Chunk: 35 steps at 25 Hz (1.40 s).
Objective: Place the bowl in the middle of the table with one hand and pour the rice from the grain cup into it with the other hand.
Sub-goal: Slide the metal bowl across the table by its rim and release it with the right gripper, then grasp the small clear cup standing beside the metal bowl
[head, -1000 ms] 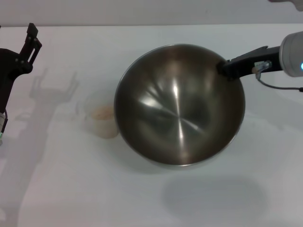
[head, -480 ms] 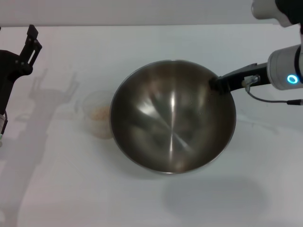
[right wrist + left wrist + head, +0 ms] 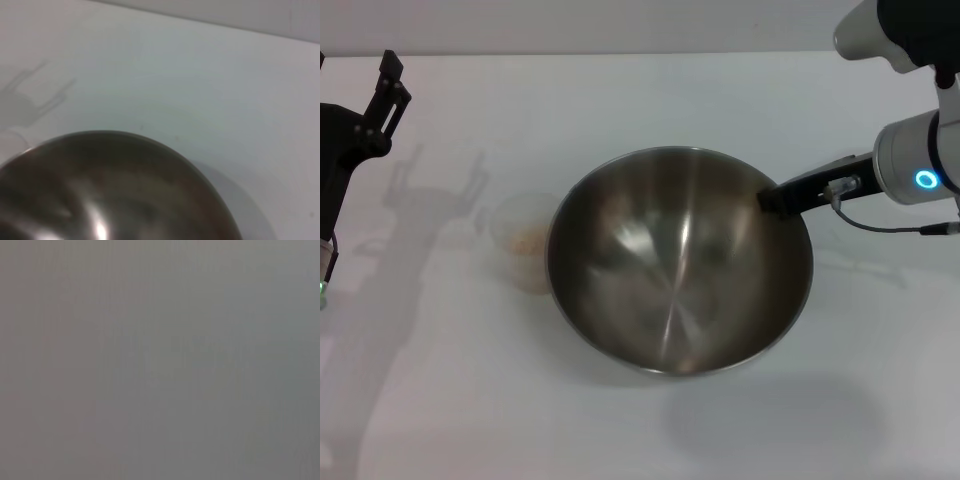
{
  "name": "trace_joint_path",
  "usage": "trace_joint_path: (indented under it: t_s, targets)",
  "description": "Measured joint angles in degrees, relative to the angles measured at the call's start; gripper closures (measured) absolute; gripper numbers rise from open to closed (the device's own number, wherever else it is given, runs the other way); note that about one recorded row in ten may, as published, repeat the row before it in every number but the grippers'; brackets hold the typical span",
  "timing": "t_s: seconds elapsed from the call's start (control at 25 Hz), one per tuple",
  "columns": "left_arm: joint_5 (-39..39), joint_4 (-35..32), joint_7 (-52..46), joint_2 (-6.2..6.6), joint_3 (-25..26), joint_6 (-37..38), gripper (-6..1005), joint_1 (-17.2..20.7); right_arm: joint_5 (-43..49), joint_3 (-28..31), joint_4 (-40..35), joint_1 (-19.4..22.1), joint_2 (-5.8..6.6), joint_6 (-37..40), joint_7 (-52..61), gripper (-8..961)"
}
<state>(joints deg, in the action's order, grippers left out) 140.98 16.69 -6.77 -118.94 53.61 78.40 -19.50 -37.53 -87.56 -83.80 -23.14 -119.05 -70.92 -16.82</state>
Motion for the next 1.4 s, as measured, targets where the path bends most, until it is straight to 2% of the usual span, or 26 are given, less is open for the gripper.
trace_joint_path:
  t_s: [0.16, 0.4, 0.6, 0.8, 0.96, 1.12, 1.24, 1.4]
  targets:
    - [0.0, 0.1, 0.0, -0.05, -0.1, 0.1, 174, 0.1, 0.5, 0.3, -0.1, -0.1, 0.08, -1.2, 0.0, 908]
    - [0.0, 0.2, -0.3, -0.06, -0.2, 0.2, 174, 0.3, 4.1, 0.1, -3.0, 0.4, 0.04, -2.3, 1.2, 790]
    - [0.0, 0.0, -1.6, -0.06, -0.2, 0.3, 174, 0.4, 8.9, -1.6, -9.0, 1.7, -0.07, -3.1, 2.2, 691]
    - [-0.1, 0.1, -1.6, -0.06, -0.1, 0.4, 174, 0.4, 11.6, -2.9, -14.2, 2.2, -0.08, -0.1, 2.4, 452]
    - [-0.1, 0.1, -1.6, -0.04, 0.1, 0.6, 174, 0.5, 12.0, -4.0, -15.4, 3.1, -0.06, 7.9, 0.9, 438]
    - [-0.1, 0.1, -1.6, 0.01, 0.3, 1.2, 174, 0.7, 16.2, -8.7, -15.7, 6.5, -0.11, 21.0, -0.7, 434]
    - [-0.1, 0.2, -1.6, 0.02, 0.3, 1.5, 174, 0.8, 21.9, -12.9, -14.5, 10.5, -0.31, 35.2, -0.7, 434]
    - [-0.1, 0.2, -1.6, 0.04, 0.4, 2.4, 174, 0.8, 23.6, -15.3, -9.6, 15.3, -0.54, 55.8, -0.2, 434]
